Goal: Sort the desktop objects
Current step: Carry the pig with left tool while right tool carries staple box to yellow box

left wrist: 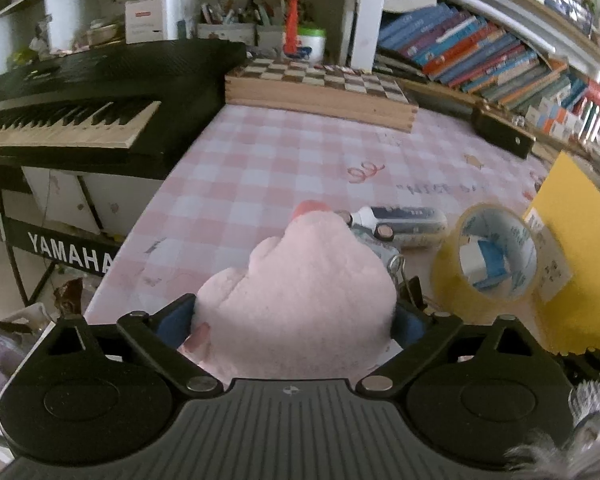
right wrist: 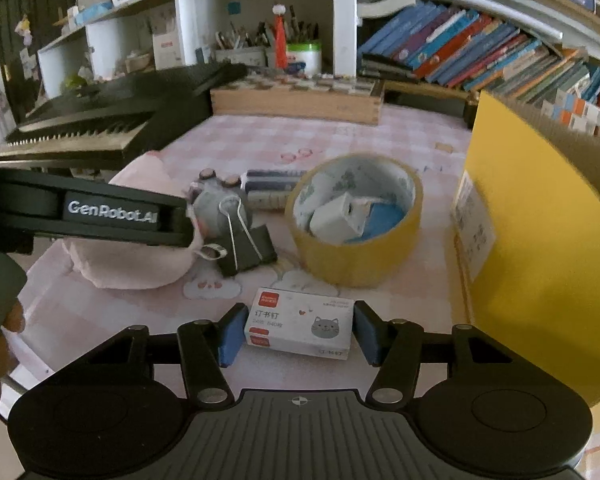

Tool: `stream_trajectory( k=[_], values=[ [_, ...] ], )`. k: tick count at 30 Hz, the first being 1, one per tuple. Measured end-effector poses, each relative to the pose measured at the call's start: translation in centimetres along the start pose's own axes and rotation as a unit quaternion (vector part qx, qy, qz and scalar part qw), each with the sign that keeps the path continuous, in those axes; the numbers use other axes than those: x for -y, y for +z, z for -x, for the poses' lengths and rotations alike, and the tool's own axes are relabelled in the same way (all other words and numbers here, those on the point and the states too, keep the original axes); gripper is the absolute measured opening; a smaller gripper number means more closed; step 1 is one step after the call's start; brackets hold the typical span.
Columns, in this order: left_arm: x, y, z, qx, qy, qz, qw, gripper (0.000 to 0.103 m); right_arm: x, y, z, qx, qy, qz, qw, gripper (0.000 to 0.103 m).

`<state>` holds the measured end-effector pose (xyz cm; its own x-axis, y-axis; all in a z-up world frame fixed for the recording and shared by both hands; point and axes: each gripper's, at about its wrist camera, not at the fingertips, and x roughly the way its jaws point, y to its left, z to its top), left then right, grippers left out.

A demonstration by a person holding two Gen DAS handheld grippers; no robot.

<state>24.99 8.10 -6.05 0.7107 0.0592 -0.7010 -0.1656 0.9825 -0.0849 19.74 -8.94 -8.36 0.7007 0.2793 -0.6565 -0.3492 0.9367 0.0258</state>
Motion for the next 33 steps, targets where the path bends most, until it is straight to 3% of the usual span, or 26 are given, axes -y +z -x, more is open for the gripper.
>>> stream_trajectory(
  k=[6,14,33],
  values=[
    [-0.9,1.0,3.8,0.057,-0.005,0.033,0.9978,0.095,0.8,1.3,2.0,0.031,0.001,-0.001,1.0,0.057],
    [-1.0,1.3,8.5,0.09,-0.034,0.034,0.9948,0.095,2.3,2.8,5.5,0.05,0.011,-0.029,0.998,0.057],
    [-0.6,-5.1,17.5,0.095,-0.101,0.02,0.9902,0.095,1.9,-1.8,14.4,0.046,-0.006,-0.073,0.996,0.057]
  ],
)
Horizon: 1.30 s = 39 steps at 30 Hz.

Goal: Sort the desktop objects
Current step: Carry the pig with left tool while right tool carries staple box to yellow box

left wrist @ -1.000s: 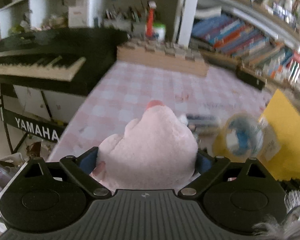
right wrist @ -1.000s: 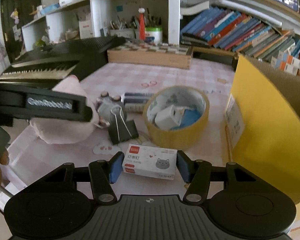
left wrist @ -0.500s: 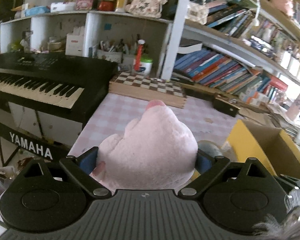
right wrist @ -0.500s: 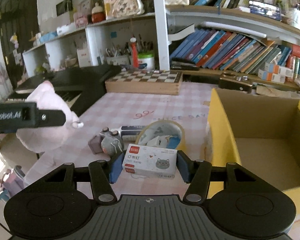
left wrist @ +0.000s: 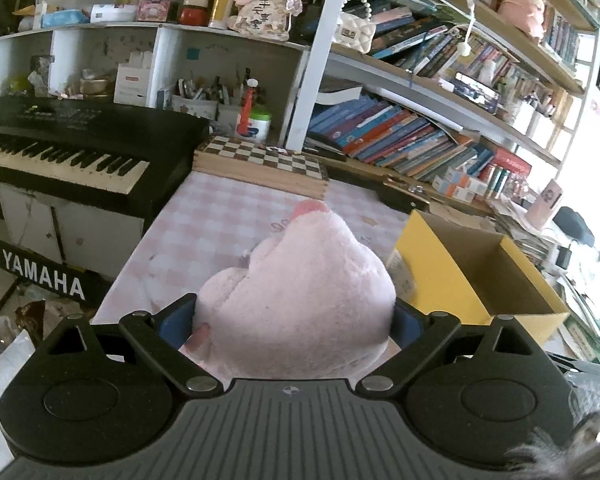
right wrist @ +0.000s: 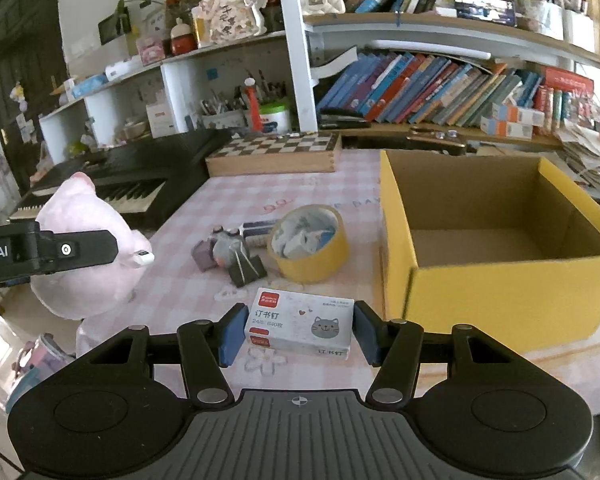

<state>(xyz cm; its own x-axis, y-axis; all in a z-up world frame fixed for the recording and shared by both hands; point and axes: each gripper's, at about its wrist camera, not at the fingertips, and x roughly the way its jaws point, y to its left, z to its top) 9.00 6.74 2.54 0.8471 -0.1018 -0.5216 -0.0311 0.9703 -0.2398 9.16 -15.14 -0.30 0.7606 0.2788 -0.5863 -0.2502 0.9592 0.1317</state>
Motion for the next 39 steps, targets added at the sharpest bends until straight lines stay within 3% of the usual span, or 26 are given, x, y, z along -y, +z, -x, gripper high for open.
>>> stream_trajectory(
  k=[17,39],
  values=[
    [2.1,-3.0,4.5,-0.013,-0.062,-0.029,0.9975,0.095,0.0,-3.0,5.5,0.016,-0.032,-0.03,0.999,0.057],
    [7.9,-5.5,3.6,-0.064,-0.164,-0.077,0.9813,0.095,4.3,-7.0,10.0,-0.001,-0.132,-0.099,0.986,0.057]
  ],
)
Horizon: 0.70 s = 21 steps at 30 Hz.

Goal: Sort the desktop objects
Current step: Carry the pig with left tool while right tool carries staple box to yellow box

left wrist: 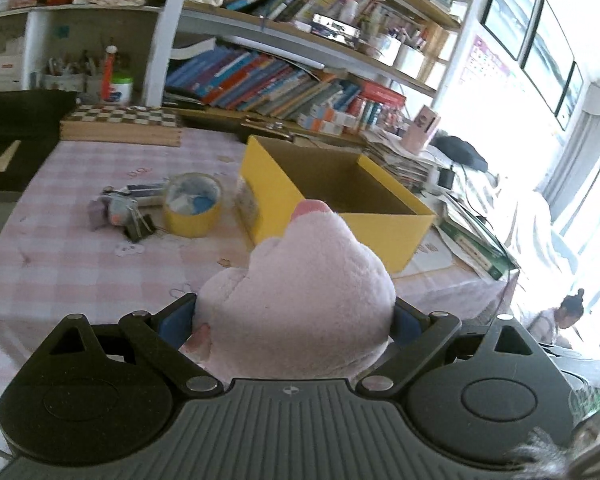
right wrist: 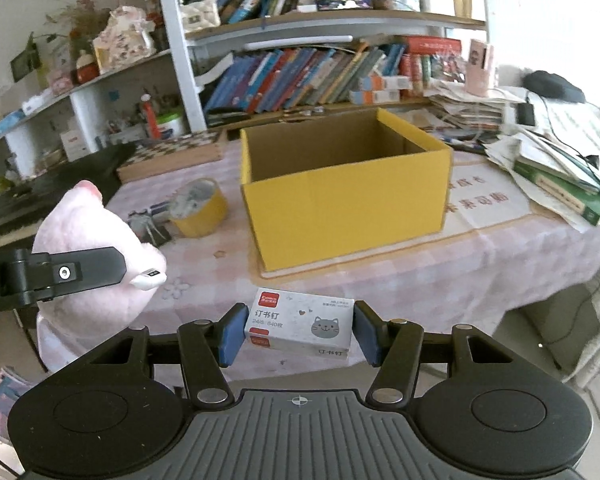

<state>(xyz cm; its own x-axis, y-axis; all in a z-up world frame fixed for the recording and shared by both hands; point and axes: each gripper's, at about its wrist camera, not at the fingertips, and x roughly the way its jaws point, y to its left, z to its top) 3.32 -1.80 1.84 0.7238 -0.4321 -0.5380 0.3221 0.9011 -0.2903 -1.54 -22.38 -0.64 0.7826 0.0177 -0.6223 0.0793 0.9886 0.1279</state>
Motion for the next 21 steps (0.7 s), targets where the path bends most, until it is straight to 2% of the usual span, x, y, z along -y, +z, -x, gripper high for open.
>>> stream_trajectory(
  k=[21],
  values=[
    [4.4,0.0,-3.0,-0.033,-0.064,-0.047,0.9963,0.095,4.5,-0.9,1.2,-0.009,-0.053,-0.052,0.997,0.057]
  ],
)
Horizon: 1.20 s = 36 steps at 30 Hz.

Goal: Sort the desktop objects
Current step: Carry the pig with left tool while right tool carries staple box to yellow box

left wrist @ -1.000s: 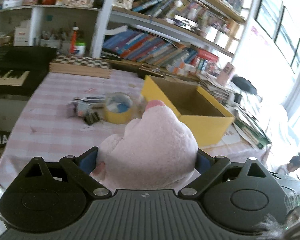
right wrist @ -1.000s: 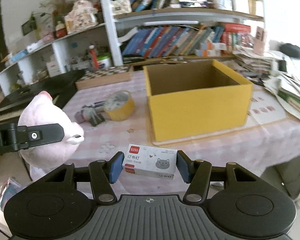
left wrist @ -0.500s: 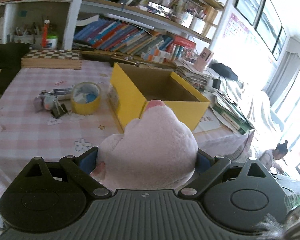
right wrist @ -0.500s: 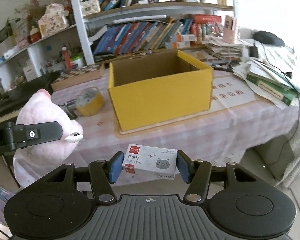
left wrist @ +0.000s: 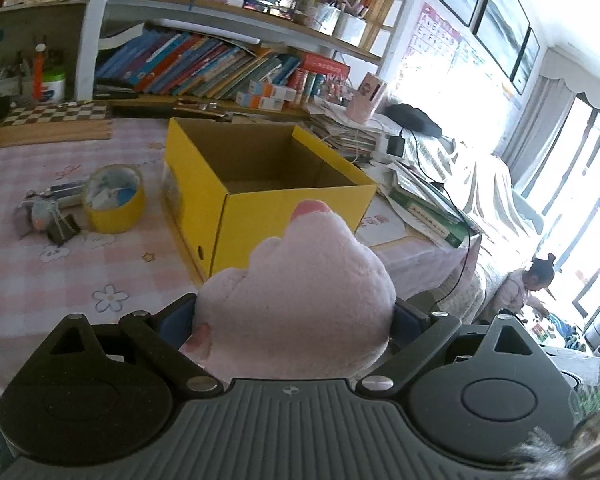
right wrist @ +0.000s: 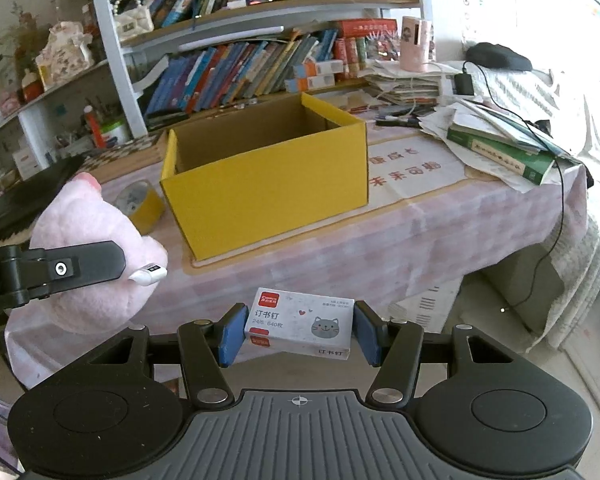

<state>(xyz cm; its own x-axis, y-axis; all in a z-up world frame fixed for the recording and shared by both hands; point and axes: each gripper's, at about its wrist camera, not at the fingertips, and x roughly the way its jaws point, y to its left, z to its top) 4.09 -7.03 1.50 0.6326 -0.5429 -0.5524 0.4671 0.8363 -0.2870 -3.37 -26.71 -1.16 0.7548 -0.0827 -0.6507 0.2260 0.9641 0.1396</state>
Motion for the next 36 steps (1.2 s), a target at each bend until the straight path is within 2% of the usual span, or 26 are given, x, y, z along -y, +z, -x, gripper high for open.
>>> stream_trajectory(
  k=[12,19,27,36],
  values=[
    [2.0,1.2,-2.2,-0.008,-0.017,-0.017,0.9997,0.095,2.0,0.9,-0.8,-0.005,-0.008,-0.011,1.0,0.057],
    [3.4,2.1,-2.4,0.015,-0.026,-0.031,0.9991,0.095,2.8,2.1,-1.4,-0.001,-0.001,-0.007,1.0,0.057],
    [4.1,4.2,-2.6,0.052,-0.009,-0.038,0.9979,0.095,4.0,4.9,-2.5,0.015,0.012,0.002,1.0,0.057],
    [4.6,7.3,-3.9,0.088,0.022,-0.038,0.9951,0.095,4.7,9.2,-4.2,0.046,0.05,0.042,0.997,0.057]
  ],
)
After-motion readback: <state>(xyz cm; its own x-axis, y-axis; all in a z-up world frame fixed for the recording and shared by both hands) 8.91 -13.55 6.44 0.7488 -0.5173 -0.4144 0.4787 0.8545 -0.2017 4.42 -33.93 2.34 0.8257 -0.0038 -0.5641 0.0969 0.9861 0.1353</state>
